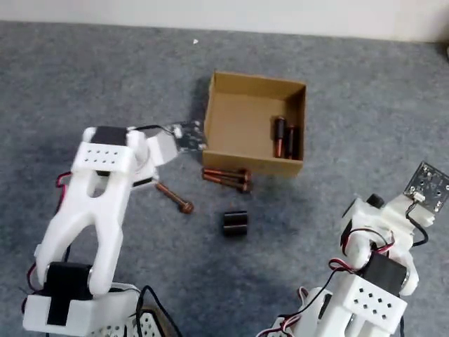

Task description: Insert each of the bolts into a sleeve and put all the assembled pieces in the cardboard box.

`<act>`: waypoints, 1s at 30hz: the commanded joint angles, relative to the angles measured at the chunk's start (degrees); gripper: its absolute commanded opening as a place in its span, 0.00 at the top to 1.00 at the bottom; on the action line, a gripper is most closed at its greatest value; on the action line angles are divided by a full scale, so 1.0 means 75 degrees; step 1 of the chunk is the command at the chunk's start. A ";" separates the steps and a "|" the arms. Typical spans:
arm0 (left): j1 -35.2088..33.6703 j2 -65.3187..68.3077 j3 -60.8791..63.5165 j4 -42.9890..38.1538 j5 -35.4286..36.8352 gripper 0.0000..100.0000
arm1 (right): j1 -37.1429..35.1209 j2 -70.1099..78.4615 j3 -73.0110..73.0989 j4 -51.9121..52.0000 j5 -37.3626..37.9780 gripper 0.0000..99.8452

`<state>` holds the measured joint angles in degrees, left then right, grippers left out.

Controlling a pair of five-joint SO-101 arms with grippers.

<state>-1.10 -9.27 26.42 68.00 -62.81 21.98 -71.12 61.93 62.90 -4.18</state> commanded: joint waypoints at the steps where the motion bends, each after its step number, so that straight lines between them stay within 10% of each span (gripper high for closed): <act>1: 0.0697 0.0170 -0.0322 0.0070 -0.0223 0.80 | 0.0029 -0.0135 -0.0064 -0.0498 -0.0082 1.00; 25: 0.1518 0.3311 -0.1096 -0.0727 -0.0797 0.84 | 0.0029 -0.0135 -0.0053 -0.0709 -0.0082 1.00; 30: 0.1541 0.3323 -0.1131 -0.0680 -0.0551 0.99 | 0.0029 -0.0135 -0.0053 -0.0709 -0.0082 1.00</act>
<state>9.54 15.43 20.00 64.57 -68.26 21.98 -71.12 61.93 59.30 -4.18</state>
